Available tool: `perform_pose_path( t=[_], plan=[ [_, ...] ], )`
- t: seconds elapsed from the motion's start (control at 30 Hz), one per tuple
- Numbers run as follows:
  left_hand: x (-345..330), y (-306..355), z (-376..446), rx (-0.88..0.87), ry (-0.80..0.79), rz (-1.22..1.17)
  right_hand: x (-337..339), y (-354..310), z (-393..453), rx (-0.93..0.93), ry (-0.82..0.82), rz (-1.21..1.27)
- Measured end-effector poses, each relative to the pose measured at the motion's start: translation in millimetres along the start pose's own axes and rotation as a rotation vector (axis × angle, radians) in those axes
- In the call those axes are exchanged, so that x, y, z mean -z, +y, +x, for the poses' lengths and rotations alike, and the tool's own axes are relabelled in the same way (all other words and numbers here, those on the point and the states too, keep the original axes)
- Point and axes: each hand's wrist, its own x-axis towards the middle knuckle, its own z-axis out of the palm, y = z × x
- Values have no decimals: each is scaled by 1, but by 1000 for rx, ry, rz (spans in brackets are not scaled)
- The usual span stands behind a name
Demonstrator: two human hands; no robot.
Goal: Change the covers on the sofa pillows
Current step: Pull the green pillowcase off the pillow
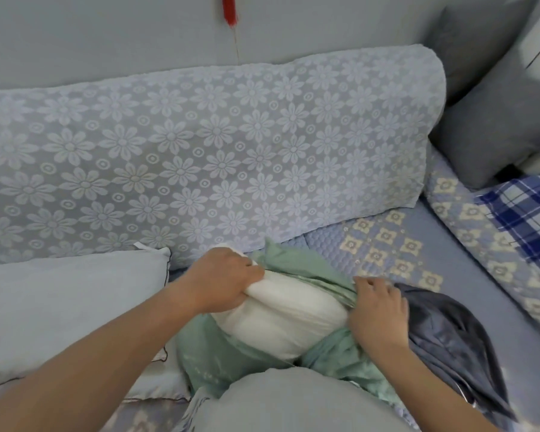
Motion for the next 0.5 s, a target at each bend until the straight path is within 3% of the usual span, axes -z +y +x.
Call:
perform_pose_path(
  t=[0.07, 0.13, 0.2, 0.23, 0.33, 0.4, 0.5],
  plan=[
    [-2, -16, -13, 177, -31, -20, -12, 27, -8, -60, -57, -19],
    [1, -45, -35, 476, -112, -76, -21, 44, -17, -162, -249, 71],
    [7, -67, -59, 599, -140, -130, -32, 53, -16, -231, -480, 267],
    [12, -73, -64, 588, -177, -152, -33, 48, -14, -203, -541, 351],
    [34, -71, -54, 522, -266, -135, -15, -1, -1, -174, -444, 682],
    [50, -52, -36, 473, -285, -109, 14, -40, 3, -65, -522, 776],
    [68, 2, -13, 256, -308, -153, 44, -72, 16, 90, -577, 921]
  ],
)
